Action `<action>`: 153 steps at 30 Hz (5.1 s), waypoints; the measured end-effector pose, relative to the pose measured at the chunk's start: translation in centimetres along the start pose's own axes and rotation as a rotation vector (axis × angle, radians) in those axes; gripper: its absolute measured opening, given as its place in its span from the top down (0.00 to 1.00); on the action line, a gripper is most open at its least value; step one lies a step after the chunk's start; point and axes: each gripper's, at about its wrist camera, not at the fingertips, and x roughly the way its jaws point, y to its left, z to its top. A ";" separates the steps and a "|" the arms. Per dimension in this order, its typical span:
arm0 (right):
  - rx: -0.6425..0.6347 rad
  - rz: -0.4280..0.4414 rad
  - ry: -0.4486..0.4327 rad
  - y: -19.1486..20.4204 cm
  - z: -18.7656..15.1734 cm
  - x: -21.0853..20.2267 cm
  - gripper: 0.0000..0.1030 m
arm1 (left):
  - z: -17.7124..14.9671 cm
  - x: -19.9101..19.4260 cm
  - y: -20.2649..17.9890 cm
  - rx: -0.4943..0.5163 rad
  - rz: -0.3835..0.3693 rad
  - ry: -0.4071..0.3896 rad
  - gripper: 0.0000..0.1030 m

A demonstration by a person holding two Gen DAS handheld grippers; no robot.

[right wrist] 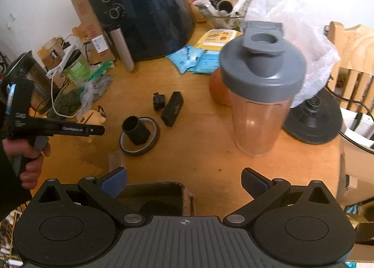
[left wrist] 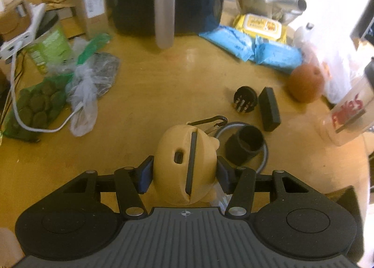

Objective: Organize rigid objects
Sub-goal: 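Grasp the tan animal-shaped pouch with the left gripper, then reach the right gripper to the black cup and close on its rim, then lift the black cup with the right gripper while the left carries the pouch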

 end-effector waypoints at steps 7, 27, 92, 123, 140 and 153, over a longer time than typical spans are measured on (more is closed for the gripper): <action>-0.023 0.031 0.017 0.6 0.3 0.8 0.00 | -1.8 -3.8 0.2 -0.078 -0.022 -0.053 0.48; -0.097 0.056 0.008 2.7 2.9 2.1 0.00 | -4.2 -9.3 -2.1 -0.141 -0.071 -0.141 0.48; -0.524 0.088 0.041 11.0 5.4 15.9 0.34 | -12.7 -15.7 -0.8 -0.389 -0.010 -0.132 0.48; -0.384 0.178 0.017 7.2 5.2 8.3 0.60 | -11.2 -15.0 -3.0 -0.312 -0.044 -0.115 0.48; -0.186 0.280 -0.015 3.2 1.5 0.4 0.60 | -11.7 -14.9 -4.1 -0.288 -0.044 -0.096 0.48; -0.095 0.281 -0.025 0.3 -0.4 -2.0 0.60 | -12.2 -14.0 -6.9 -0.243 -0.084 -0.058 0.48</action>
